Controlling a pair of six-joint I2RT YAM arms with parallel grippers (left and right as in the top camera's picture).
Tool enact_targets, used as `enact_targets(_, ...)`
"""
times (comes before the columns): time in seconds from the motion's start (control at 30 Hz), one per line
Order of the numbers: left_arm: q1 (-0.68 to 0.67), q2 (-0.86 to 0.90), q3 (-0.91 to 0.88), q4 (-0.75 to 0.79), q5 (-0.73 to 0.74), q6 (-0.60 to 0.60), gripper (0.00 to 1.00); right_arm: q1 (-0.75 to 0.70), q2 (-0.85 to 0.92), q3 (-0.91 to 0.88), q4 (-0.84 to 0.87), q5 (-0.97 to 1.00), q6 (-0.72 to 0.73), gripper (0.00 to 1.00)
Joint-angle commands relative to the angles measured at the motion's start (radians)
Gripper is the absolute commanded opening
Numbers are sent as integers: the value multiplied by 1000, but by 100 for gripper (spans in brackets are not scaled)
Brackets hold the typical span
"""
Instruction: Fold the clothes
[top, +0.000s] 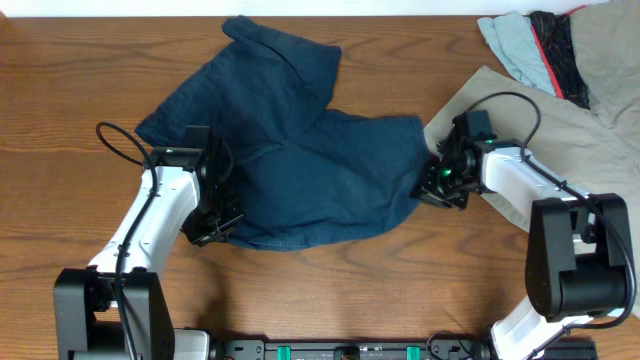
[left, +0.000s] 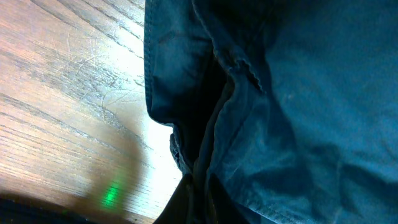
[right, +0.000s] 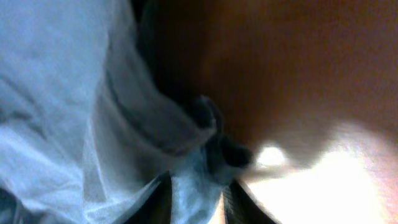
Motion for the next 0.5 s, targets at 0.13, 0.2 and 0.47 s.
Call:
enact_targets(0.13, 5, -14, 11, 0, -7, 13, 6, 8, 24, 8, -60, 66, 16, 1)
enact_targets(0.2, 5, -14, 11, 0, 28, 14, 6, -16, -3, 41, -124, 93, -7, 1)
enact_targets(0.47, 4, -14, 11, -68, 101, 29, 6, -156, -216, 233, -544, 278, -52, 1)
